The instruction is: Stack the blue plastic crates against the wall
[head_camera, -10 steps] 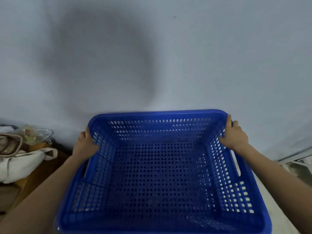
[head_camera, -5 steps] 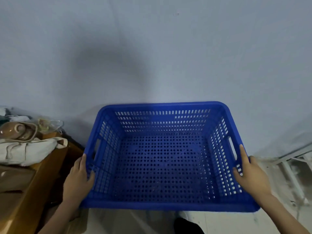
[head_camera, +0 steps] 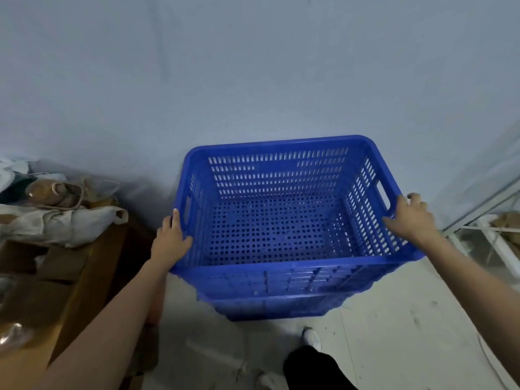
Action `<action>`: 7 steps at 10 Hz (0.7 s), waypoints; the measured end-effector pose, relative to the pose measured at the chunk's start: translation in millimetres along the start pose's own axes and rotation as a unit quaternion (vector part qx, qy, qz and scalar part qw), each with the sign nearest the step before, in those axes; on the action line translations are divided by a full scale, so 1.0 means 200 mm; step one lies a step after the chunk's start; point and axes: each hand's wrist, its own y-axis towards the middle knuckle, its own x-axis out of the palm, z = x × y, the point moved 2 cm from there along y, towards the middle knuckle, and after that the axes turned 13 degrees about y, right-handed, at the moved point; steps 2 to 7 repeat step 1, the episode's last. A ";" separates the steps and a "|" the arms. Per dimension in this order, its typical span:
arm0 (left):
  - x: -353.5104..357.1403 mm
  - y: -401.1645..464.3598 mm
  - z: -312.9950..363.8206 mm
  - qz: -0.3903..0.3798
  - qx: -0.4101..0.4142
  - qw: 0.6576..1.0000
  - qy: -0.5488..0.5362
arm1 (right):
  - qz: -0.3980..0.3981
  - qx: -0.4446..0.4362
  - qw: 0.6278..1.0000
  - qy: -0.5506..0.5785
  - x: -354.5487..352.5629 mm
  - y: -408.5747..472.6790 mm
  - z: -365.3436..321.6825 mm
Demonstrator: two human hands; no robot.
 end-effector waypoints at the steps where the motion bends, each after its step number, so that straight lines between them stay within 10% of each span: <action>1: -0.02 -0.03 -0.01 0.000 -0.003 0.999 -0.033 | 0.068 -0.132 0.971 0.187 -0.21 -0.15 -0.26; 7: -0.02 -0.03 -0.01 0.000 -0.003 0.999 -0.033 | 0.068 -0.132 0.971 0.187 -0.21 -0.15 -0.26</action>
